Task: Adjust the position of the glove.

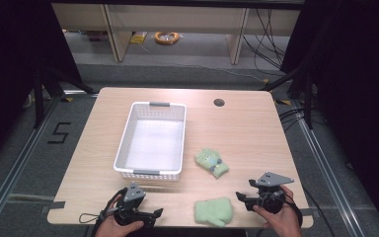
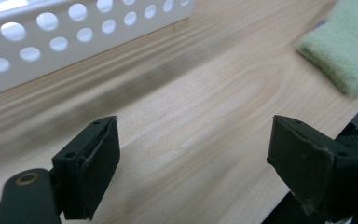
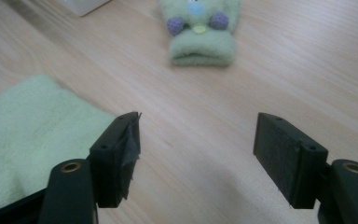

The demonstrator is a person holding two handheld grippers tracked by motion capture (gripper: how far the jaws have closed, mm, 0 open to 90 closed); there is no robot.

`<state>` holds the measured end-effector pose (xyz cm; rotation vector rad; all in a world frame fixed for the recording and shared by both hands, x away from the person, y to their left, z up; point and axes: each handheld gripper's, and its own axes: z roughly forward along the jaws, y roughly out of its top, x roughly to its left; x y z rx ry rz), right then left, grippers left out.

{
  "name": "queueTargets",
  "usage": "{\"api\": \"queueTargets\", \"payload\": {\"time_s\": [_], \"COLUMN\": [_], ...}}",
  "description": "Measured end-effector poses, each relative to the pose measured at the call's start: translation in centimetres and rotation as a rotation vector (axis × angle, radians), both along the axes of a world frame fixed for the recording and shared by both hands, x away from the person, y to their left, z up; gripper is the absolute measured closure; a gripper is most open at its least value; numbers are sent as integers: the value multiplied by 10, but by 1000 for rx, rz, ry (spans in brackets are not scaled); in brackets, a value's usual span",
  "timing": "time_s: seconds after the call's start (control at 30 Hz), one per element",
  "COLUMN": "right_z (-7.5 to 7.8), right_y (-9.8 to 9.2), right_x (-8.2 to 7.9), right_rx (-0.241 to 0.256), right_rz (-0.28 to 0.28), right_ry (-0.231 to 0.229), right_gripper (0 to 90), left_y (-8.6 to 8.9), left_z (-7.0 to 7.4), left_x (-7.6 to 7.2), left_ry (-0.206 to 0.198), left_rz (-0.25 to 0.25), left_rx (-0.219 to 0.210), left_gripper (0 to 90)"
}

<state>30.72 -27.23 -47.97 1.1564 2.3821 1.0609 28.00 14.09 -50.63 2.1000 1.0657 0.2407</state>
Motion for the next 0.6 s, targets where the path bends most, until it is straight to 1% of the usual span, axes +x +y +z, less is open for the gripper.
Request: {"api": "queueTargets", "payload": {"time_s": [0.03,0.07,0.1,0.13,0.17,0.2,0.23,0.27,0.3,0.33,0.37,0.4,0.43,0.47,0.5,0.53,0.57,0.6], "right_z": [0,0,1,1,3,3,3,4,5,5,5,6,6,6,7,7,8,8], "right_y": [0,-1,0,1,2,3,3,5,8,9,9,11,11,13,15,15,17,17], "right_x": [0,1,0,-1,-3,-3,-4,-6,-7,-7,-7,-9,-9,-11,-12,-12,-14,-14], "right_rx": [-5,-11,-8,-5,-2,-5,-9,-1,3,13,13,33,33,39,35,35,35,35], "right_rz": [7,30,25,30,24,42,52,55,79,91,91,105,105,99,118,118,128,128], "right_ry": [-1,-19,-13,-14,13,-10,-10,-3,-4,3,3,16,16,23,24,24,26,26], "right_gripper": [343,346,350,360,370,384,392,397,397,402,402,419,419,426,442,442,446,446], "left_y": [-1,-1,-1,-3,-4,-4,-6,-8,-9,-11,-13,-14,-16,-18,-18,-21,-23,-24], "left_z": [0,0,0,0,0,1,1,1,2,2,3,4,3,4,6,6,7,8], "left_x": [0,0,0,-1,-1,-1,-2,-2,-2,-2,-2,-2,-2,-2,-2,-3,-3,-2], "left_ry": [1,2,3,-7,-2,5,11,6,14,6,12,19,9,11,12,21,12,8], "left_rz": [2,0,-19,-5,-11,-14,-16,-18,-19,-22,-25,-32,-29,-28,-48,-37,-38,-52], "left_rx": [1,-1,-2,-17,-16,-11,-27,-44,-50,-60,-68,-67,-73,-84,-79,-96,-107,-106], "left_gripper": [163,164,164,164,164,164,165,165,166,171,171,179,179,179,182,182,186,186]}}
